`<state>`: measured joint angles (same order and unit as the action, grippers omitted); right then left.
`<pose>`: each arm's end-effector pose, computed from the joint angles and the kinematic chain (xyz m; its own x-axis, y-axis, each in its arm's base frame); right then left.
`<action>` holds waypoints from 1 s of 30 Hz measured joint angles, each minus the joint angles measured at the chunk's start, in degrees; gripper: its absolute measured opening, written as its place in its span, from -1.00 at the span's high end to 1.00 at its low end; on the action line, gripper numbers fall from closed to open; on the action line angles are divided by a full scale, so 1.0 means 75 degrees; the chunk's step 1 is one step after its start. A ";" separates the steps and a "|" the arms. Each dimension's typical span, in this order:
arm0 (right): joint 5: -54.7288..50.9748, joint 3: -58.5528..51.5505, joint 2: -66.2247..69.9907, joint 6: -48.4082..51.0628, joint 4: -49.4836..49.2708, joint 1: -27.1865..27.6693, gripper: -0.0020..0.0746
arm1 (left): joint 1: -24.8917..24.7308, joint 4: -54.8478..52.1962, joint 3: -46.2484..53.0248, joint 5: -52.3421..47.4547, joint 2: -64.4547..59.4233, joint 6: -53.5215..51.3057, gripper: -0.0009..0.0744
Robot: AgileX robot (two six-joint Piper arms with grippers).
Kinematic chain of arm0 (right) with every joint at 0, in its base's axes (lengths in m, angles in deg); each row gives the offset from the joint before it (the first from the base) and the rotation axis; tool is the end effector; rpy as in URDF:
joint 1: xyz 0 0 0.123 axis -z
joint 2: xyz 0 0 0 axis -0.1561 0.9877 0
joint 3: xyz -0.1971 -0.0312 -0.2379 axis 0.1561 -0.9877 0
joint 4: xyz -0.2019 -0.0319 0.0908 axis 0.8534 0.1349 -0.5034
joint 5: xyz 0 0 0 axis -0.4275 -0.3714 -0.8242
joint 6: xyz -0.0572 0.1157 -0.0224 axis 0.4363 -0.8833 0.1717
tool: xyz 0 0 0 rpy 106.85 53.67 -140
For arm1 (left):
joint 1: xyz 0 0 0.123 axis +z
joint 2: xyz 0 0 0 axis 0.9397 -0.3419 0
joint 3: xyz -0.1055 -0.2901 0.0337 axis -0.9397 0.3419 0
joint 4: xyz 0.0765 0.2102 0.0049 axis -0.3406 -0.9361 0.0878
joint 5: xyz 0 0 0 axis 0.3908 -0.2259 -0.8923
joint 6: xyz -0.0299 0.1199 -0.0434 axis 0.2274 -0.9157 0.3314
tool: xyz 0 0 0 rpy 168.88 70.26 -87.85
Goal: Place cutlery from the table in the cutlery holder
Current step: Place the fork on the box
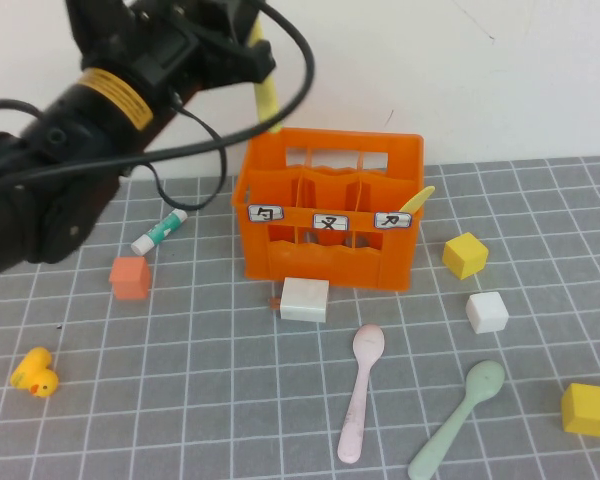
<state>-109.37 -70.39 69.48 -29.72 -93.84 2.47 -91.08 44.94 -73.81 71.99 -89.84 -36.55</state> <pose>0.0422 0.0281 0.2502 -0.0518 -0.6364 -0.7696 -0.4037 0.7182 -0.5667 0.3404 -0.1576 0.4045 0.0716 -0.3043 -0.9499 0.5624 0.7988 -0.2135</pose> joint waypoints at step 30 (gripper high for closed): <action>0.0000 0.0000 0.0000 0.0000 0.0014 0.0000 0.95 | 0.0011 -0.0604 0.0000 0.3254 -0.1960 -0.0193 0.36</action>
<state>-109.37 -70.39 69.48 -29.72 -93.74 2.47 -91.00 40.41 -73.81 96.40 -104.54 -37.99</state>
